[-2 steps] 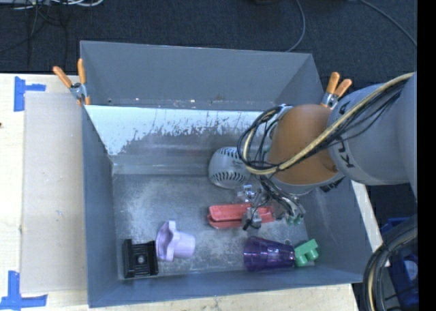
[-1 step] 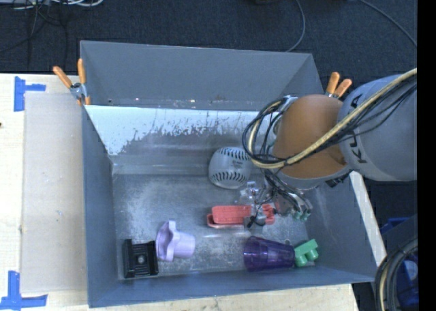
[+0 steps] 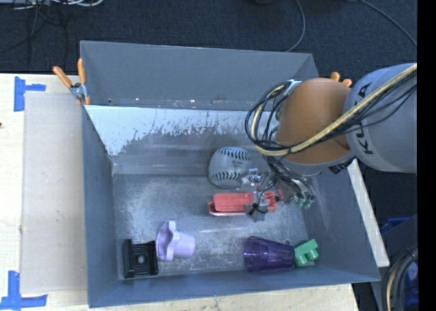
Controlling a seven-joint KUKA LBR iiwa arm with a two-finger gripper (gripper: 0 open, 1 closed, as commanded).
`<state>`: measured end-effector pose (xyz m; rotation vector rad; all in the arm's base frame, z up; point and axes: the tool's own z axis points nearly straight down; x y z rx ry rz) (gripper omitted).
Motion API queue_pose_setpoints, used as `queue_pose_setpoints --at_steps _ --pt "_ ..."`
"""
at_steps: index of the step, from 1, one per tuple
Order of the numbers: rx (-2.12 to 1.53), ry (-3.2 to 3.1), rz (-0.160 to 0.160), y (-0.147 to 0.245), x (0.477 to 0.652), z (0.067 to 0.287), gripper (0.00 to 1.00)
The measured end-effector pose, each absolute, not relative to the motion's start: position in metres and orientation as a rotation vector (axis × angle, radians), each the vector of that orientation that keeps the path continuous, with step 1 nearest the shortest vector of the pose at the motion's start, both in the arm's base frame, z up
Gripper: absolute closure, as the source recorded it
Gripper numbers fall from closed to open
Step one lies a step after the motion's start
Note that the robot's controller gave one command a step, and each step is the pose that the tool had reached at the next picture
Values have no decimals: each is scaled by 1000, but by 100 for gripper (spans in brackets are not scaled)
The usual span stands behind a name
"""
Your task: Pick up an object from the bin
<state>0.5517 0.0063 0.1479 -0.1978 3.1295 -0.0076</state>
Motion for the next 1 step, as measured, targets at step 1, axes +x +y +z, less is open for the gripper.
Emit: queue_pose_setpoints --at_steps 1 --pt "-237 3145 -3 4 560 200 100"
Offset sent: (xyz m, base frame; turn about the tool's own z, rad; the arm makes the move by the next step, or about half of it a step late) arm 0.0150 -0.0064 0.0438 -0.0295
